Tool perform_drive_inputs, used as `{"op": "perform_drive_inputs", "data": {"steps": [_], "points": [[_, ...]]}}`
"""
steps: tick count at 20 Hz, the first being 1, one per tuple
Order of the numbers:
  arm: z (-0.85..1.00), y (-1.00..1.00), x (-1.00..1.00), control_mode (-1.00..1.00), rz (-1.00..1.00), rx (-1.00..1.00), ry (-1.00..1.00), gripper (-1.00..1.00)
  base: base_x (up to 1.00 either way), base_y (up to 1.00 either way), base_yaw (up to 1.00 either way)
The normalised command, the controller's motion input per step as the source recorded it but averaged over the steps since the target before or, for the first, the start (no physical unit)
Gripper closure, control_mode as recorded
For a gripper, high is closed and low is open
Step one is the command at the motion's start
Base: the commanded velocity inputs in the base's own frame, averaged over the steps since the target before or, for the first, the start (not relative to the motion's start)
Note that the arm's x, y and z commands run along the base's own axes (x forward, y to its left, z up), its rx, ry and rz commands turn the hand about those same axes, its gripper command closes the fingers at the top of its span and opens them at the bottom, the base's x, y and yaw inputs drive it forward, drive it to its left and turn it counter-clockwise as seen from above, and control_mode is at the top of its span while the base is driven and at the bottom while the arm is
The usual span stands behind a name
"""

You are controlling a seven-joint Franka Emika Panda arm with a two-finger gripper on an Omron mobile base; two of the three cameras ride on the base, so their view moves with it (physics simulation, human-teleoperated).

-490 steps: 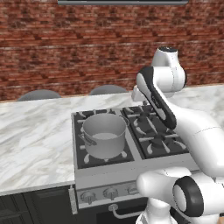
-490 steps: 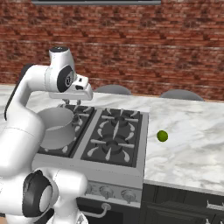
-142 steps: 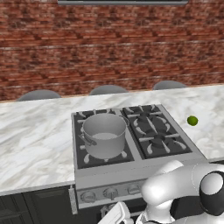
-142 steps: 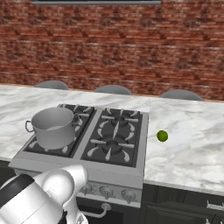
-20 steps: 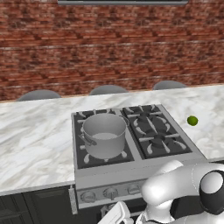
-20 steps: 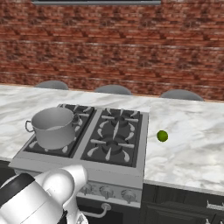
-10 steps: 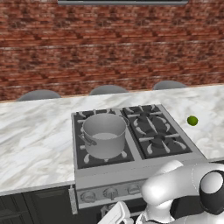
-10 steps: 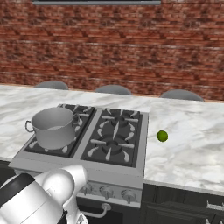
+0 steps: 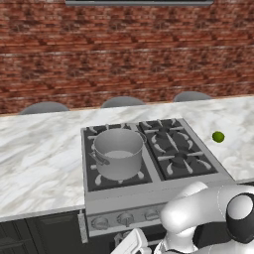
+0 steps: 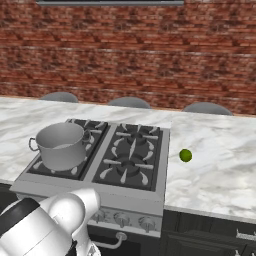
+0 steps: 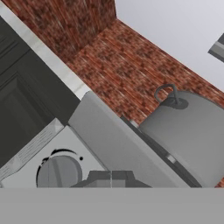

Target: Turn on the burner for the pot on the stove. Wait thirty seconds for the pot to heat up. Then add the lime to the pot.

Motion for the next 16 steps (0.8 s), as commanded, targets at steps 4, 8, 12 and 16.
{"op": "perform_drive_inputs", "data": {"steps": [4,8,12,16], "points": [[0.0,0.0,0.0,-1.0,0.0,0.0,0.0,1.0,0.0,0.0,0.0],[0.0,0.0,0.0,-1.0,0.0,0.0,0.0,1.0,0.0,0.0,0.0],[0.0,0.0,0.0,-1.0,0.0,0.0,0.0,1.0,0.0,0.0,0.0],[0.0,0.0,0.0,-1.0,0.0,0.0,0.0,1.0,0.0,0.0,0.0]]}}
